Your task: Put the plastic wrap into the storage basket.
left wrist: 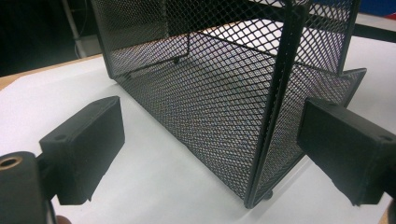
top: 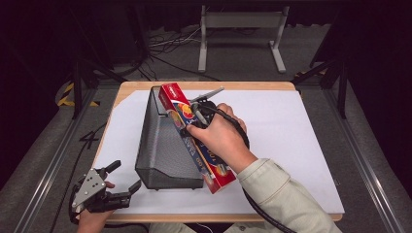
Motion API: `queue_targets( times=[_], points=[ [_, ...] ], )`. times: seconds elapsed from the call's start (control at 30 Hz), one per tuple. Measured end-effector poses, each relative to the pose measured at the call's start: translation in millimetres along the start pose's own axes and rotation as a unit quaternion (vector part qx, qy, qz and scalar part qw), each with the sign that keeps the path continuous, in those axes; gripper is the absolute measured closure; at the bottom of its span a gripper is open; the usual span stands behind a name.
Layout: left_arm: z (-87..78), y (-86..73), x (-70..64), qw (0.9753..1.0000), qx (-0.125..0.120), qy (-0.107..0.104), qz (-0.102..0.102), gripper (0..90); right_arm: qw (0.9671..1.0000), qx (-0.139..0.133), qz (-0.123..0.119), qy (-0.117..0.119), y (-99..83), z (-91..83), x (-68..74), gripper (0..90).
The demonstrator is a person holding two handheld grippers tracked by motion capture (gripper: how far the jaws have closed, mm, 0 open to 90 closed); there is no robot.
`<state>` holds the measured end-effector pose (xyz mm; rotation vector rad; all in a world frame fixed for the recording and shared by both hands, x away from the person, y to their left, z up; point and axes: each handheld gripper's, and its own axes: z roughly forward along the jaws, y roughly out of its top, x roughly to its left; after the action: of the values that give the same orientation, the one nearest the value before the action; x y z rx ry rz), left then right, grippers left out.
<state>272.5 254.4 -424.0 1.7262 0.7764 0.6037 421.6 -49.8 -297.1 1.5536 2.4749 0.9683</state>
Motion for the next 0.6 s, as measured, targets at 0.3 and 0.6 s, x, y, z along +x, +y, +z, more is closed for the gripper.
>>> queue_targets(
  times=[0.3,0.6],
  points=[
    [-3.1,-0.9,-0.2,1.0000,0.002,0.002,0.001,8.4,0.9996,0.020,0.020,0.000,5.4,21.7,0.2,39.5],
    [-4.4,-2.2,1.0,1.0000,0.001,0.004,-0.002,8.4,0.9989,0.042,0.023,-0.006,9.4,44.3,1.8,39.3]
  ],
)
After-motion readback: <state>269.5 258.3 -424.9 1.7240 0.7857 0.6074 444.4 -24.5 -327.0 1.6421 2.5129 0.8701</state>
